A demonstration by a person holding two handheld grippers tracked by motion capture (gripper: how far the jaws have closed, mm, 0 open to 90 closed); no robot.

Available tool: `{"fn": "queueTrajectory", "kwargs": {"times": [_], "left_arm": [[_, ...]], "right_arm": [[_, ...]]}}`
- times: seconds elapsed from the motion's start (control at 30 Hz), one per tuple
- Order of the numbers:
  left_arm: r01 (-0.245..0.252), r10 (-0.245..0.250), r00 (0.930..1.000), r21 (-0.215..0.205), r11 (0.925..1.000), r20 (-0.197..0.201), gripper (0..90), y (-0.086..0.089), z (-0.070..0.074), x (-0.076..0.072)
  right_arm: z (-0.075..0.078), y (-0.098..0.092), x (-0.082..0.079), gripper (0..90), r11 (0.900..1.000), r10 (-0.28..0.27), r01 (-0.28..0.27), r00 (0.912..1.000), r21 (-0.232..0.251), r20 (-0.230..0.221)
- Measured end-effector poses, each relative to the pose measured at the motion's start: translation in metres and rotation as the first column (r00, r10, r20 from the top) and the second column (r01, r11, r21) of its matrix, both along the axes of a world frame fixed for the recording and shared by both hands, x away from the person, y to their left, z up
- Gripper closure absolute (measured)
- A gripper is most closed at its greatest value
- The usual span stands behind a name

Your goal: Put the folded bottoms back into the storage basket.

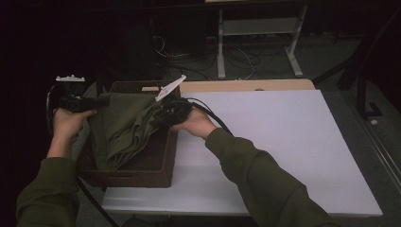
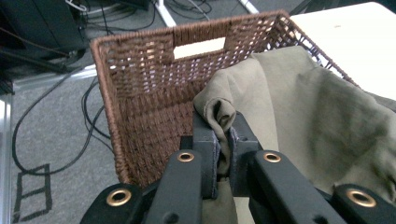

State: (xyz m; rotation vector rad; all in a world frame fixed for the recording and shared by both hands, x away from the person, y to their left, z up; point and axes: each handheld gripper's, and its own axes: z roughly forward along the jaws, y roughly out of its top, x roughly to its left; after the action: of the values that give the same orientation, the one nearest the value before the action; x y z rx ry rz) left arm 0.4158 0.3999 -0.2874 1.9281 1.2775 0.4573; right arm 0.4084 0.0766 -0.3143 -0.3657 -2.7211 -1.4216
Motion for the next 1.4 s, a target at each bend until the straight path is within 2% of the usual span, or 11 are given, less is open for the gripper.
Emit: {"fn": "queueTrajectory", "kwargs": {"times": [0.4, 0.47, 0.5, 0.53, 0.57, 0.6, 0.63, 0.93, 1.1, 1.3, 1.4], "left_arm": [[0.019, -0.017, 0.9988, 0.053, 0.9984, -0.046, 83.4, -0.015, -0.025, 0.011], [0.023, -0.02, 0.9989, 0.084, 0.9962, -0.043, 75.4, -0.02, -0.03, 0.014], [0.013, -0.009, 0.9993, 0.104, 0.9944, -0.037, 75.4, -0.021, -0.032, 0.015], [-0.002, 0.005, 0.9996, 0.113, 0.9936, -0.028, 61.7, -0.022, -0.033, 0.016], [-0.02, 0.022, 0.9996, 0.109, 0.9938, -0.018, 61.7, -0.023, -0.034, 0.017], [-0.036, 0.037, 0.9992, 0.108, 0.9935, -0.011, 54.5, -0.023, -0.033, 0.018], [-0.038, 0.039, 0.9992, 0.101, 0.9942, -0.01, 53.8, -0.023, -0.033, 0.018], [0.015, -0.014, 0.9997, 0.061, 0.998, -0.021, 43.8, -0.031, -0.032, 0.016], [0.049, -0.048, 0.9986, 0.045, 0.9978, -0.021, 40.5, -0.038, -0.033, 0.014], [0.076, -0.076, 0.9971, 0.031, 0.9966, 0.006, 33.7, -0.046, -0.03, 0.006], [0.087, -0.087, 0.996, -0.007, 0.9962, 0.022, 30.9, -0.05, -0.028, 0.001]], "right_arm": [[-0.019, 0.003, -0.007, 85.3, 0.998, 0.036, -0.038, 0.9988, -0.046, -0.034], [-0.024, 0.003, -0.008, 83.6, 0.997, 0.038, -0.04, 0.9985, -0.06, -0.039], [-0.024, 0.003, -0.008, 83.6, 0.997, 0.038, -0.04, 0.9985, -0.06, -0.039], [-0.025, 0.002, -0.009, 77.0, 0.998, 0.034, -0.037, 0.9985, -0.059, -0.042], [-0.025, 0.002, -0.009, 77.0, 0.998, 0.034, -0.037, 0.9985, -0.059, -0.042], [-0.025, 0.0, -0.009, 70.7, 0.999, 0.022, -0.025, 0.9983, -0.039, -0.054], [-0.023, -0.001, -0.008, 68.4, 0.999, 0.016, -0.018, 0.9984, -0.032, -0.055], [-0.012, -0.014, -0.004, 50.2, 0.999, -0.034, 0.034, 0.9989, -0.007, -0.033], [-0.009, -0.021, -0.004, 45.3, 0.999, -0.046, 0.046, 0.9987, -0.001, -0.023], [-0.008, -0.041, -0.002, 40.7, 0.998, -0.055, 0.055, 0.9985, 0.008, -0.009], [-0.009, -0.048, -0.001, 39.8, 0.998, -0.058, 0.058, 0.9983, 0.006, -0.006]]}}
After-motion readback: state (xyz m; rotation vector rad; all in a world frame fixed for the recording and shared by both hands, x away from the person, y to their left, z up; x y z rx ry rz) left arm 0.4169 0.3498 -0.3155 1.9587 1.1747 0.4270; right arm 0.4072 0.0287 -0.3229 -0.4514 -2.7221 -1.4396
